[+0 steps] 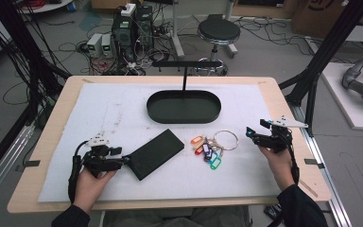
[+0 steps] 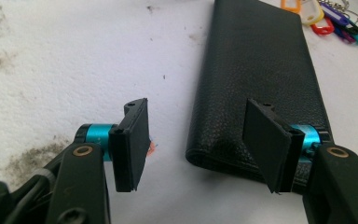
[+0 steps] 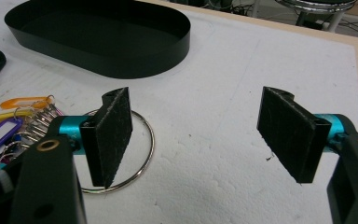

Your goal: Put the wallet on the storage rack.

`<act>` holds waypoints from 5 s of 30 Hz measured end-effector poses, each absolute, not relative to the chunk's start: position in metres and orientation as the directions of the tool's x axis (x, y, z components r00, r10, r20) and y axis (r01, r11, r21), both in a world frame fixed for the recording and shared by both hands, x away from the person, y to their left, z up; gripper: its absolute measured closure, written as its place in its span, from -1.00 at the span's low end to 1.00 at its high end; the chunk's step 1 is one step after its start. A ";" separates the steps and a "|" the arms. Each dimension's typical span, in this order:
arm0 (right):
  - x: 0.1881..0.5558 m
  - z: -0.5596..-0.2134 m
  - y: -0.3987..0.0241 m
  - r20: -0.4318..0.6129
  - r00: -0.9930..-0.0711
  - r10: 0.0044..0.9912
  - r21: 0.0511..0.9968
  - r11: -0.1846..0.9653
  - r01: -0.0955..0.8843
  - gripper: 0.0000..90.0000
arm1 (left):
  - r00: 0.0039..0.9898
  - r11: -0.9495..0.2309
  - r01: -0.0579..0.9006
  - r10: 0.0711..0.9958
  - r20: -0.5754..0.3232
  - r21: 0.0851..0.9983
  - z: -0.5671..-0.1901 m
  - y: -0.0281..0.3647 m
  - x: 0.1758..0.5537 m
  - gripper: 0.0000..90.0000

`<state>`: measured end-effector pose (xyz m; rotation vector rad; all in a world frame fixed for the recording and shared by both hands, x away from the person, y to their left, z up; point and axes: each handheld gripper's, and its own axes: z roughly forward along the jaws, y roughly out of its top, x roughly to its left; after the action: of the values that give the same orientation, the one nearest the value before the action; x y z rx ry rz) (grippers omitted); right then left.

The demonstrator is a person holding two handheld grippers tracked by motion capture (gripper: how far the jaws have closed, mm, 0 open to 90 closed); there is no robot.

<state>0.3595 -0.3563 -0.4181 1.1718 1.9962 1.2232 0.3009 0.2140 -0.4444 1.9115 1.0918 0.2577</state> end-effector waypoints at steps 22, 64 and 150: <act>0.359 -0.417 -0.351 -0.004 -0.500 0.866 0.891 0.230 0.391 -0.40 | 0.614 -0.186 0.603 0.730 -0.302 0.776 -0.446 0.214 0.298 0.63; 0.382 -0.410 -0.218 0.050 -0.909 0.414 0.898 0.380 0.222 -0.30 | 0.879 -0.363 -0.028 0.434 0.196 0.931 -0.407 0.191 0.272 0.79; 0.352 -0.389 -0.214 -0.044 -0.975 0.216 0.940 0.341 0.033 0.71 | 0.884 -0.148 0.163 0.461 -0.078 0.975 -0.409 0.207 0.296 -0.04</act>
<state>0.3521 -0.2137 -0.3894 0.2286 2.4360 1.7015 0.2961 0.2074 -0.4092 1.7211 0.4794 0.2769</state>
